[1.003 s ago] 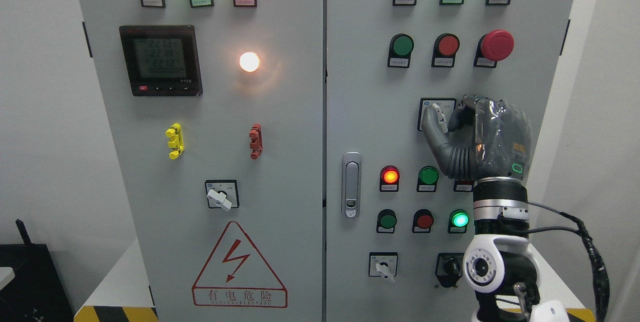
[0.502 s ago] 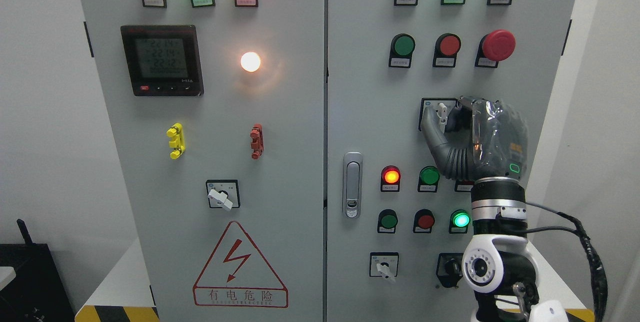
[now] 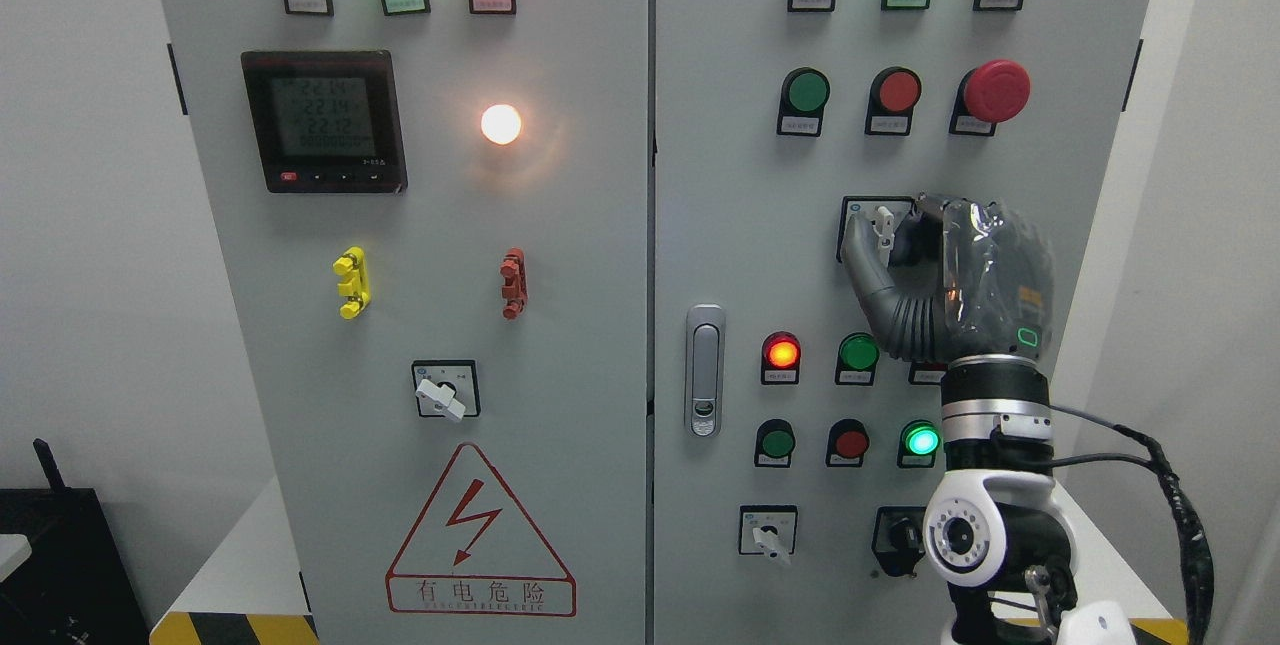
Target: Rotate and turn off gray switch
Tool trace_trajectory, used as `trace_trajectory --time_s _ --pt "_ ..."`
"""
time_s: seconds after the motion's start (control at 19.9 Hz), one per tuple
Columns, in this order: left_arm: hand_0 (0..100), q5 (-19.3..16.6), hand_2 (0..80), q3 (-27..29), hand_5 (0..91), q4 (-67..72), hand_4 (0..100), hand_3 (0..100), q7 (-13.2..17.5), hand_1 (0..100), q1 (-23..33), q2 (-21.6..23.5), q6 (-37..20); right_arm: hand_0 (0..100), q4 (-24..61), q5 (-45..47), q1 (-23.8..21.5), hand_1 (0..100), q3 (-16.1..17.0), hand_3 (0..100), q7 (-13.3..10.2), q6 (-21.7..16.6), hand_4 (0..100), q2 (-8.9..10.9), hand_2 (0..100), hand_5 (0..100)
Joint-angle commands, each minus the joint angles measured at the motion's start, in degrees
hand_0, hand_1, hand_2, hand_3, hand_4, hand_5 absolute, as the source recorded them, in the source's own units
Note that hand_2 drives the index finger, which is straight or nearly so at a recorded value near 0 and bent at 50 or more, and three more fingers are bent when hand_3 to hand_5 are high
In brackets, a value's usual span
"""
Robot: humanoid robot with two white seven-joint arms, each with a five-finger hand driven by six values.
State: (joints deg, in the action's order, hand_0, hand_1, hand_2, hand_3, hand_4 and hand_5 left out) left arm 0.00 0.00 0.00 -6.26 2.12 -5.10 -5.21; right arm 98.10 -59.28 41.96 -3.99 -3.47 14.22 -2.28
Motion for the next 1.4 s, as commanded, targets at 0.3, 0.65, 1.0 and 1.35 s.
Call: trace_trajectory --time_s 0.3,0.65,1.0,1.35 --pt "12 -0.44 0.0 1.85 0.0 1.32 0 0 -0.07 39 -0.01 0.0 0.03 53 0.77 0.04 -0.39 30 0.3 85 -0.05 -0.42 72 0.35 80 78" --pt "12 -0.44 0.0 1.85 0.0 1.32 0 0 -0.07 39 -0.01 0.0 0.03 53 1.74 0.04 -0.39 31 0.3 85 -0.05 -0.69 72 0.52 80 78" --pt "12 -0.44 0.0 1.85 0.0 1.32 0 0 0.02 39 -0.01 0.0 0.03 54 3.76 0.13 -0.74 32 0.3 85 -0.14 -1.21 72 0.61 80 78" --pt "12 -0.44 0.0 1.76 0.0 1.32 0 0 0.02 39 -0.01 0.0 0.03 47 8.68 0.21 -4.34 35 0.92 85 -0.4 -3.49 72 1.23 79 78"
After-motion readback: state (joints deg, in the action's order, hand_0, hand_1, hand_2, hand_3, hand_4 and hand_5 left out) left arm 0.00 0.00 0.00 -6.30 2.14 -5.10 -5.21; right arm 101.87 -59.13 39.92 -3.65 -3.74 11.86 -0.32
